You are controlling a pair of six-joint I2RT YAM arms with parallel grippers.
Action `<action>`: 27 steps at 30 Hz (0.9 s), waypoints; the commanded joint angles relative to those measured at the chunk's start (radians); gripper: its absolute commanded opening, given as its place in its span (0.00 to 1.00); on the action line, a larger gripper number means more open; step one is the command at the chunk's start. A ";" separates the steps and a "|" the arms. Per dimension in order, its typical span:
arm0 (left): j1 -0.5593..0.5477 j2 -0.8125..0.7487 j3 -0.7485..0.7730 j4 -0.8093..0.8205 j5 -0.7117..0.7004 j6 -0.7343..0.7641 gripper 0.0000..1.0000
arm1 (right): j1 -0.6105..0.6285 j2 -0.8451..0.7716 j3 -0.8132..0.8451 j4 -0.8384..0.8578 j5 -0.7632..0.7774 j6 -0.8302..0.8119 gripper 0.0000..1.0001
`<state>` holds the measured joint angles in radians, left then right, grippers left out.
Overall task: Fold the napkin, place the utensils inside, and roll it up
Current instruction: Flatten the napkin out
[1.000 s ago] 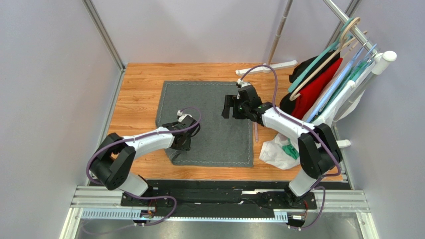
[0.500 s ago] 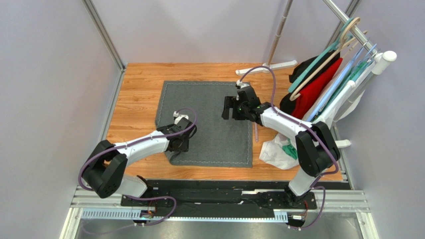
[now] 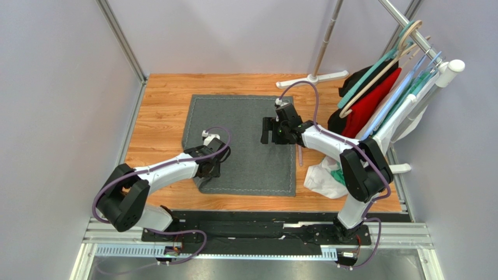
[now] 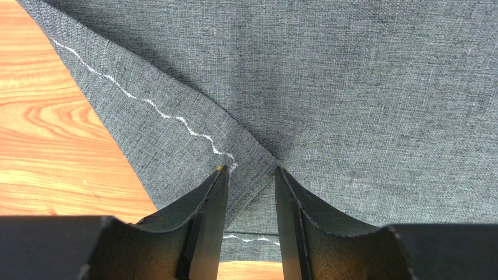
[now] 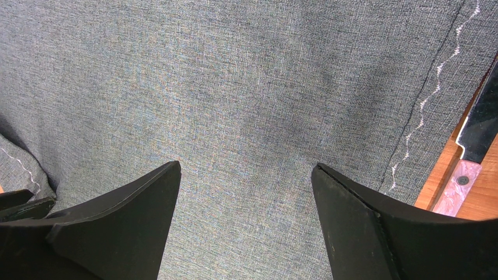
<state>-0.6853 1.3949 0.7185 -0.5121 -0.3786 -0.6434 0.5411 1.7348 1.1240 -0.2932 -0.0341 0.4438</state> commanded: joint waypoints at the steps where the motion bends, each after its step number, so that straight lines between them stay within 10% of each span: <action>1: -0.002 -0.001 0.010 0.003 -0.031 -0.013 0.44 | 0.003 0.000 0.016 0.011 0.011 -0.008 0.88; 27: -0.002 -0.183 -0.008 -0.123 -0.129 -0.102 0.08 | 0.005 0.037 0.034 -0.017 0.020 -0.010 0.88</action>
<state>-0.6853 1.3560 0.7246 -0.5701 -0.4374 -0.6849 0.5411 1.7542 1.1248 -0.2981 -0.0284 0.4404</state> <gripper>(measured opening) 0.086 0.877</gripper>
